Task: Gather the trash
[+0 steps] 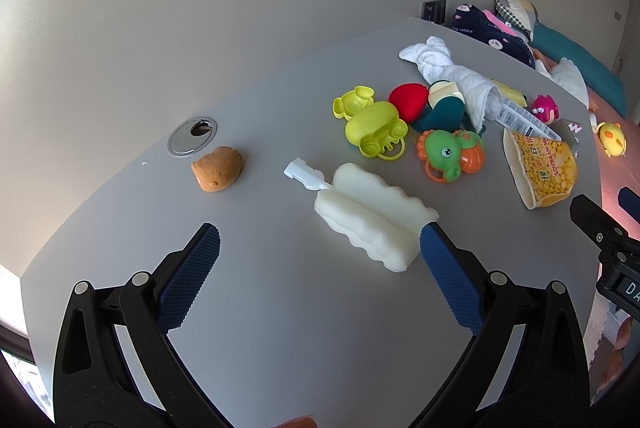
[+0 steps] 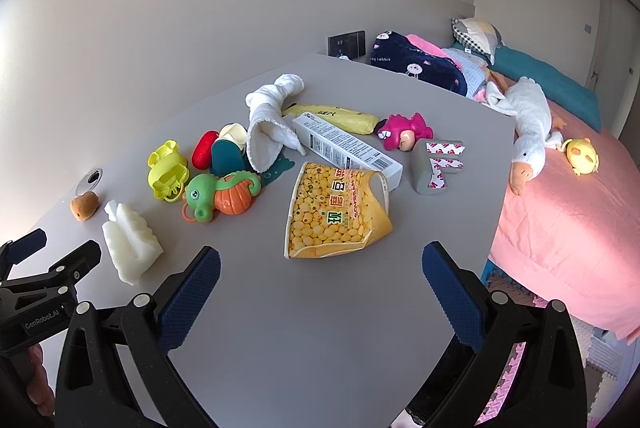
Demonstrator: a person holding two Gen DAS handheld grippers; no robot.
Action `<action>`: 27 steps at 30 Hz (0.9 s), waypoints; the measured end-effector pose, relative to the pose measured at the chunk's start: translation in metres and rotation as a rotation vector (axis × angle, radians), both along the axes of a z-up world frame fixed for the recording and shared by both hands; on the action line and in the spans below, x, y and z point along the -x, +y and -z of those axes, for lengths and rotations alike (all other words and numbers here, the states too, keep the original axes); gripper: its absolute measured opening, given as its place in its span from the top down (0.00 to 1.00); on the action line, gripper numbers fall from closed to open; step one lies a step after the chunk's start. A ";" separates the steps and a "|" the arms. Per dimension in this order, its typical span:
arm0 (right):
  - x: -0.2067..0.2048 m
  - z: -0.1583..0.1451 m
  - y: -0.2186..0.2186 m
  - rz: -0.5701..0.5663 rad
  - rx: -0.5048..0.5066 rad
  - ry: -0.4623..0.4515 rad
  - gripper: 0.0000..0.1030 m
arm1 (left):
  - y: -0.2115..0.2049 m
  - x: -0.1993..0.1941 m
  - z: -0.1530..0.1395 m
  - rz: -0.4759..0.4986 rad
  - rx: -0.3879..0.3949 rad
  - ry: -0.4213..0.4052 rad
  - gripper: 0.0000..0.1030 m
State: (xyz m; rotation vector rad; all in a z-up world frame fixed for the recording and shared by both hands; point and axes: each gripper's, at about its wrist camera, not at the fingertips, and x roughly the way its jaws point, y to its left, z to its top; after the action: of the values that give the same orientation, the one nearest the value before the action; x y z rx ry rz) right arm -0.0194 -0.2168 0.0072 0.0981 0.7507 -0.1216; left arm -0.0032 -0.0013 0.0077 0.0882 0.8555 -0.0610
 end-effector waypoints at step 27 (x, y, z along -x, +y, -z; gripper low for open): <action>0.002 -0.002 0.003 0.006 0.019 0.005 0.02 | -0.001 0.001 -0.001 0.007 0.007 0.003 0.06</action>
State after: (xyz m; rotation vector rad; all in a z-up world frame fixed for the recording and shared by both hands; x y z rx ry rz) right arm -0.0216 -0.2138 0.0094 0.0821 0.7537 -0.1350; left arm -0.0044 -0.0021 0.0086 0.0842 0.8584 -0.0709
